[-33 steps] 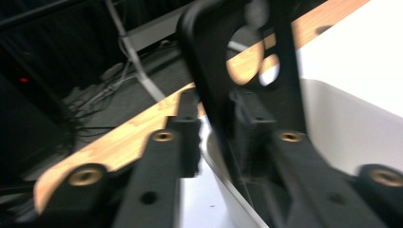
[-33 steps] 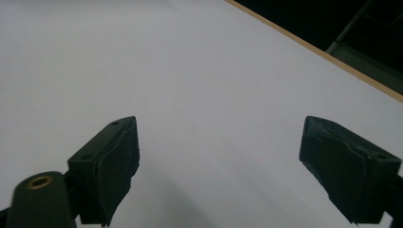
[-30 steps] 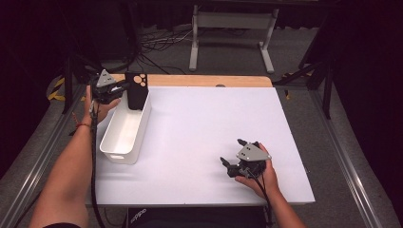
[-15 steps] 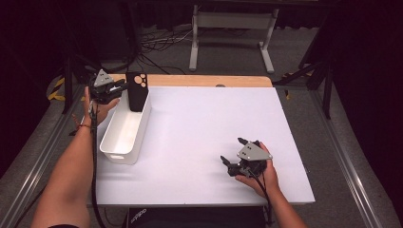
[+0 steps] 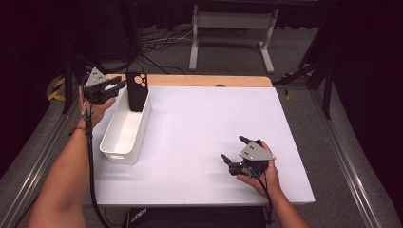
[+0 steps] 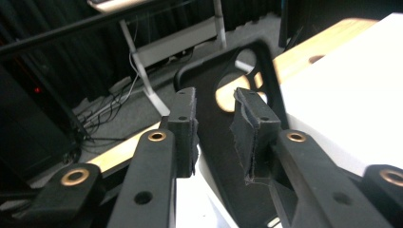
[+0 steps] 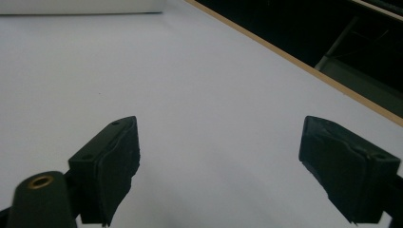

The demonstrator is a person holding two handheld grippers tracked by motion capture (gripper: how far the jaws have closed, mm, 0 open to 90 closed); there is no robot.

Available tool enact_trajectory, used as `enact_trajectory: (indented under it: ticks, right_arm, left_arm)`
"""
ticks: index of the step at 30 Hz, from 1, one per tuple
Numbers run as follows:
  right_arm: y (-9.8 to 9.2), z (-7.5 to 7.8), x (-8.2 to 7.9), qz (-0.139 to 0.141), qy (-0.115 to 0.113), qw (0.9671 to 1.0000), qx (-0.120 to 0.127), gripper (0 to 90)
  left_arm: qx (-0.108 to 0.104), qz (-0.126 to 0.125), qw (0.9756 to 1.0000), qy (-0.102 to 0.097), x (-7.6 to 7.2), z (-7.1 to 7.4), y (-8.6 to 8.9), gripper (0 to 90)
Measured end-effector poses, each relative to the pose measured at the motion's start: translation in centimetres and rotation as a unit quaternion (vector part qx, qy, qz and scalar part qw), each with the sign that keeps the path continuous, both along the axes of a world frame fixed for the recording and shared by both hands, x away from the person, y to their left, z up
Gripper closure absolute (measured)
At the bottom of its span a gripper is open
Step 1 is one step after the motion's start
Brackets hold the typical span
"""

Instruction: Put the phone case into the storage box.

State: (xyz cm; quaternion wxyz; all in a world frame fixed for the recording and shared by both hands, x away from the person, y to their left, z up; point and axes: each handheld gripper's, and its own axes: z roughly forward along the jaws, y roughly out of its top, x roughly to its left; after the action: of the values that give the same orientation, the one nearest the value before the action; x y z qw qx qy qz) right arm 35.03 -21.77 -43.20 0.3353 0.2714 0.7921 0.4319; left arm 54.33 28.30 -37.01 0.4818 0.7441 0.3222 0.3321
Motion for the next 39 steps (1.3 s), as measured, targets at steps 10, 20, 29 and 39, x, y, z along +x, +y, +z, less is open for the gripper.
enact_trajectory:
  ticks: [10,20,29,39]
  right_arm:
    - [0.3,0.6,0.0,0.005,-0.010,0.9999,0.010,14.6]
    - [0.3,0.6,0.1,0.004,-0.009,0.9999,0.008,14.6]
    - [0.3,1.0,0.0,0.009,-0.017,0.9998,0.007,14.6]
    - [-0.2,1.2,-0.2,0.019,-0.018,0.9996,0.007,14.7]
  left_arm:
    - [-0.004,-0.019,0.9997,-0.015,-2.6,1.4,-0.3,68.7]
    - [-0.003,-0.029,0.9994,-0.021,-4.1,1.7,-0.5,63.8]
    - [-0.014,-0.011,0.9993,-0.032,-5.8,2.3,-0.5,49.2]
    - [-0.019,-0.008,0.9993,-0.031,-7.5,2.2,-1.1,37.8]
